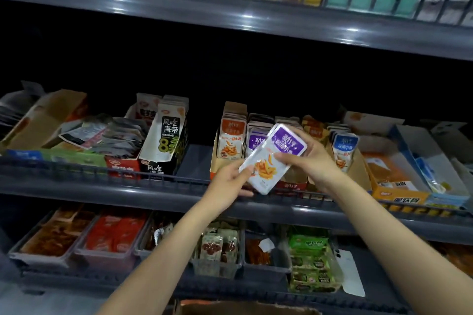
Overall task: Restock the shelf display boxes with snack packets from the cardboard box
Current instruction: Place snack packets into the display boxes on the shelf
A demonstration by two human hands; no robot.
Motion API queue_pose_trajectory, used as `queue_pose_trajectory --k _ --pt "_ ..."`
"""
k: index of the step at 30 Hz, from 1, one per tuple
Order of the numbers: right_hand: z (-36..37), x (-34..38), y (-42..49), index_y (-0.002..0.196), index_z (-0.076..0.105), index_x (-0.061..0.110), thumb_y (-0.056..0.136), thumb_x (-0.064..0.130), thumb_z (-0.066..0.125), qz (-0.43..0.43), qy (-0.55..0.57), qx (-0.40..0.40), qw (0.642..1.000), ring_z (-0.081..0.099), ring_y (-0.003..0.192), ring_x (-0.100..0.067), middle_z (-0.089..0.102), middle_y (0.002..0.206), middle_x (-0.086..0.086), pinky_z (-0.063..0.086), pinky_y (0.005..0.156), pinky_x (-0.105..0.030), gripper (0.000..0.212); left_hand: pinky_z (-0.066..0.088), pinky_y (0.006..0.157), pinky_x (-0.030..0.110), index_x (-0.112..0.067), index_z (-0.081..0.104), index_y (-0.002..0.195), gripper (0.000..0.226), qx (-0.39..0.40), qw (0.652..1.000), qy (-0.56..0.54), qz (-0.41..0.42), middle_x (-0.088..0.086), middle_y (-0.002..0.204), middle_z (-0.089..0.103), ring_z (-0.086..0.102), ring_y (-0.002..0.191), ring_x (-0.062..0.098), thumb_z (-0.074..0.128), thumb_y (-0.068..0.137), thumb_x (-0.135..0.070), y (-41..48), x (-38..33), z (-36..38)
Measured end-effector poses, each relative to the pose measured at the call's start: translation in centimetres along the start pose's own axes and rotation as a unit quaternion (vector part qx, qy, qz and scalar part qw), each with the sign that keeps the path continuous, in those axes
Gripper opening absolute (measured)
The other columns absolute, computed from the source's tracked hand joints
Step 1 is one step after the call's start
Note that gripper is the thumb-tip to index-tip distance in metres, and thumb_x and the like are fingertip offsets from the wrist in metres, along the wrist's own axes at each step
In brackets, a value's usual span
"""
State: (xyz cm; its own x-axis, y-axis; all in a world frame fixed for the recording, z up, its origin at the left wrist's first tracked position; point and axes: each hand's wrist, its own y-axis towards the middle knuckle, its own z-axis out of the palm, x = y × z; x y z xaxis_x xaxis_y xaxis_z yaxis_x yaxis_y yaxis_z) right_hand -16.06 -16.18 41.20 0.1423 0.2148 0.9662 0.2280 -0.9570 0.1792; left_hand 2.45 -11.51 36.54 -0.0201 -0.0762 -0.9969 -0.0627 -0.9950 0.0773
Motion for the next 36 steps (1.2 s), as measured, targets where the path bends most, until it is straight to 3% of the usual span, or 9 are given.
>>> queue_pose_trajectory --k 4,7,9,12,15,17,20,23,36 --pt "-1.7 0.8 3.0 0.132 0.045 0.022 0.078 0.007 0.073 -0.054 -0.091 -0.039 0.994 0.06 0.092 -0.003 0.06 0.111 0.006 0.052 0.064 -0.009 0.063 0.04 0.083 0.0 -0.022 0.038 0.139 0.054 -0.054 0.978 0.163 0.116 -0.012 0.126 0.051 0.05 0.114 0.003 0.062 0.09 -0.025 2.6 -0.1 -0.8" --pt "-1.7 0.3 4.7 0.135 0.044 0.011 0.077 0.004 0.073 -0.066 -0.133 -0.021 0.989 0.059 0.099 -0.012 0.058 0.115 -0.001 0.052 0.067 -0.009 0.065 0.039 0.104 0.024 -0.026 0.026 0.147 0.069 -0.036 0.957 0.265 0.111 -0.01 0.143 0.04 0.04 0.129 0.006 0.062 0.089 -0.035 3.7 0.3 -1.2" --pt "-1.2 -0.3 5.6 0.134 0.044 0.011 0.077 0.002 0.072 -0.073 -0.143 -0.004 0.987 0.059 0.103 -0.014 0.057 0.115 -0.001 0.053 0.066 -0.011 0.064 0.036 0.109 0.034 -0.026 0.023 0.148 0.071 -0.023 0.947 0.307 0.09 -0.007 0.148 0.036 0.037 0.134 0.012 0.062 0.089 -0.035 4.3 0.6 -1.0" --pt "0.0 -1.5 6.6 0.137 0.043 0.015 0.078 0.003 0.072 -0.103 -0.201 0.028 0.974 0.055 0.107 -0.009 0.052 0.118 0.005 0.051 0.067 -0.009 0.066 0.036 0.109 0.038 -0.029 0.022 0.148 0.072 -0.008 0.945 0.319 0.074 -0.008 0.15 0.035 0.036 0.136 0.013 0.063 0.089 -0.034 5.0 1.6 -1.0" --pt "0.9 -2.8 7.0 0.138 0.043 0.024 0.078 0.011 0.074 -0.138 -0.275 0.05 0.95 0.05 0.112 -0.007 0.049 0.126 0.006 0.053 0.084 -0.021 0.069 0.036 0.109 0.033 -0.031 0.018 0.149 0.075 -0.011 0.94 0.331 0.078 -0.009 0.152 0.03 0.034 0.136 0.012 0.062 0.089 -0.034 5.2 2.3 -1.1" --pt "1.0 -3.5 7.1 0.139 0.043 0.028 0.077 0.019 0.076 -0.169 -0.354 0.051 0.919 0.045 0.116 -0.01 0.048 0.126 0.005 0.048 0.095 -0.031 0.071 0.039 0.1 0.025 -0.03 0.019 0.149 0.074 -0.019 0.939 0.334 0.084 -0.011 0.15 0.033 0.039 0.132 0.01 0.063 0.09 -0.031 5.1 2.5 -1.1" --pt "1.1 -4.0 7.1 0.142 0.038 0.032 0.078 0.03 0.075 -0.186 -0.433 0.038 0.881 0.036 0.124 -0.012 0.042 0.133 0.003 0.035 0.104 -0.031 0.074 0.045 0.099 0.028 -0.031 0.018 0.15 0.076 -0.025 0.941 0.327 0.089 -0.01 0.147 0.038 0.043 0.129 0.008 0.064 0.089 -0.028 5.0 2.6 -1.0" --pt "1.2 -4.4 7.0 0.145 0.031 0.03 0.081 0.03 0.071 -0.164 -0.42 0.079 0.889 0.031 0.135 -0.014 0.034 0.148 0.004 0.034 0.109 -0.033 0.076 0.046 0.1 0.034 -0.032 0.012 0.15 0.08 -0.025 0.946 0.312 0.086 -0.009 0.144 0.041 0.044 0.127 0.008 0.064 0.089 -0.024 4.9 2.6 -0.9" --pt "0.4 -4.2 6.7 0.148 0.019 0.038 0.083 0.036 0.069 -0.16 -0.452 0.085 0.874 0.023 0.142 -0.019 0.023 0.155 0.004 0.033 0.112 -0.045 0.083 0.044 0.101 0.032 -0.032 0.014 0.15 0.081 -0.014 0.938 0.334 0.088 -0.007 0.143 0.043 0.044 0.128 0.011 0.066 0.088 -0.024 4.8 1.9 -0.8"
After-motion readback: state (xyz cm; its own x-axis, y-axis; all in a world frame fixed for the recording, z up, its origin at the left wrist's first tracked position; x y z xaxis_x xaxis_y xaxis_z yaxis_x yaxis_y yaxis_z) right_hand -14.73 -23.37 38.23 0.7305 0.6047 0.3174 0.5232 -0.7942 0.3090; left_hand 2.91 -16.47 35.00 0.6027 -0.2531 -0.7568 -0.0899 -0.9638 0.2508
